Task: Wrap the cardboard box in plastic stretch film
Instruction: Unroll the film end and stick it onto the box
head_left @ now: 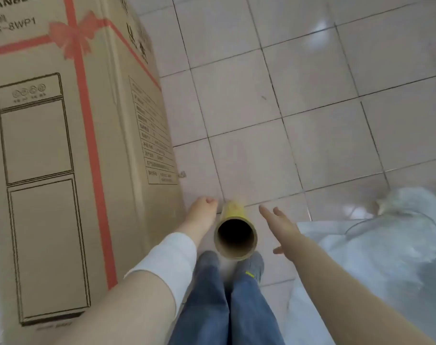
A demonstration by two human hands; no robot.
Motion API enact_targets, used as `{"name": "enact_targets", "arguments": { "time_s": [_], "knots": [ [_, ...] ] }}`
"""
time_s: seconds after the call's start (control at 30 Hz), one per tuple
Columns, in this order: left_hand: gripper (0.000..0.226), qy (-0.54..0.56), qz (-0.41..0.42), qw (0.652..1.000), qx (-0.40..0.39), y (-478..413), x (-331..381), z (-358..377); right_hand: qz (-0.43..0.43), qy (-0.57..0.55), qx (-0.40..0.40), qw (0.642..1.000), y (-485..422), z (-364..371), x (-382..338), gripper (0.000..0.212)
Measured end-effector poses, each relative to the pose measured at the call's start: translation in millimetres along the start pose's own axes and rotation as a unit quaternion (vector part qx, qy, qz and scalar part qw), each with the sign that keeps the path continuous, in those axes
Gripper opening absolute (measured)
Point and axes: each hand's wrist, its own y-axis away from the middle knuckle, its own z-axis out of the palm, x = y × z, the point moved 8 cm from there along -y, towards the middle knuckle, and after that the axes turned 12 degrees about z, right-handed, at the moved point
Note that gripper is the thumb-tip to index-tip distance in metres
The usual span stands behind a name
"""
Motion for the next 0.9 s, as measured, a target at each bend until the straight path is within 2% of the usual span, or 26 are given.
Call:
{"name": "enact_targets", "arguments": {
  "time_s": [0.1, 0.23, 0.27, 0.37, 0.5, 0.6, 0.7, 0.9],
  "knots": [
    [0.037, 0.048, -0.056, 0.997, -0.003, -15, -24, 8, 0.069, -0.058, -0.093, 0.992, -27, 21, 6, 0.089],
    [0.046, 0.121, -0.110, 0.986, -0.036, -17, -41, 23, 0.160, -0.139, -0.224, 0.951, -50, 63, 17, 0.124],
    [0.044, 0.137, -0.112, 0.983, -0.039, -15, -41, 24, 0.165, -0.140, -0.240, 0.946, -54, 70, 20, 0.126],
    [0.039, 0.163, -0.108, 0.979, -0.050, -20, -47, 31, 0.156, -0.136, -0.241, 0.948, -59, 75, 23, 0.100],
    [0.051, 0.175, -0.116, 0.976, -0.058, -21, -55, 36, 0.142, -0.158, -0.235, 0.949, -55, 68, 27, 0.066],
    [0.046, 0.175, -0.124, 0.972, -0.095, -13, -55, 38, 0.134, -0.163, -0.214, 0.954, -47, 65, 35, 0.062],
    [0.022, 0.196, -0.155, 0.960, -0.129, 6, -59, 44, 0.115, -0.176, -0.184, 0.960, -40, 66, 44, 0.070],
    [0.019, 0.202, -0.190, 0.945, -0.174, 38, -69, 55, 0.071, -0.173, -0.143, 0.972, -22, 62, 67, 0.069]
  ]
}}
